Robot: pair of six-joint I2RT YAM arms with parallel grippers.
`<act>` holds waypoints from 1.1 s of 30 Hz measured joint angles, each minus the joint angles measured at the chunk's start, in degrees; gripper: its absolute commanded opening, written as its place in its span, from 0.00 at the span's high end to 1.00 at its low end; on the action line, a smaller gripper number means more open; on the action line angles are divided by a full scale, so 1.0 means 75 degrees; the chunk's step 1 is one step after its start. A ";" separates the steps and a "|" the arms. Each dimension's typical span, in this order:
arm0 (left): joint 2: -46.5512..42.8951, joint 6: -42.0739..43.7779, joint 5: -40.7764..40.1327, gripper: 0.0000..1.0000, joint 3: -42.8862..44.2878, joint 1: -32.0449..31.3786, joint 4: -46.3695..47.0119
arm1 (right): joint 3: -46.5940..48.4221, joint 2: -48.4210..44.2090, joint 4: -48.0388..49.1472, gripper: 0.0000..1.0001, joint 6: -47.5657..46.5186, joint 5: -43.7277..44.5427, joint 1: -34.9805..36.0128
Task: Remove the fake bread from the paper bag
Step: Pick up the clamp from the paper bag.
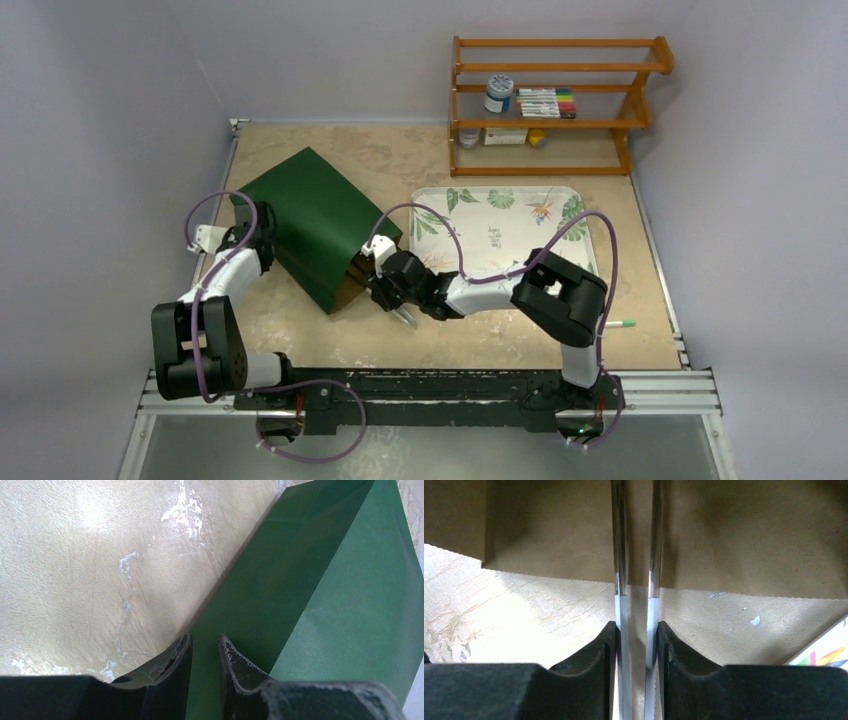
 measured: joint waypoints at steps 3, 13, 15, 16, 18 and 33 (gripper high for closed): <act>0.0009 0.0000 0.0006 0.75 -0.0009 -0.0012 0.0006 | -0.0003 -0.0006 0.0009 0.75 -0.0012 0.0009 0.0009; -0.0009 -0.0009 0.0038 0.76 -0.0009 -0.0012 0.0009 | -0.0061 -0.0239 -0.0385 0.98 -0.0117 0.0015 0.0009; -0.0032 -0.0012 0.0047 0.76 -0.0009 -0.0015 0.0009 | -0.0102 -0.0399 -0.0574 1.00 -0.0128 0.0017 0.0009; -0.0035 -0.0012 0.0052 0.76 -0.0009 -0.0015 0.0009 | -0.0131 -0.0507 -0.0691 1.00 -0.0137 0.0020 0.0009; -0.0035 -0.0017 0.0058 0.76 -0.0009 -0.0017 0.0012 | -0.0192 -0.0772 -0.0965 1.00 -0.0137 0.0032 0.0009; 0.0210 -0.0067 0.0119 0.76 0.0221 -0.0079 0.0026 | -0.0487 -0.1667 -0.1871 0.67 -0.0102 -0.0006 0.0009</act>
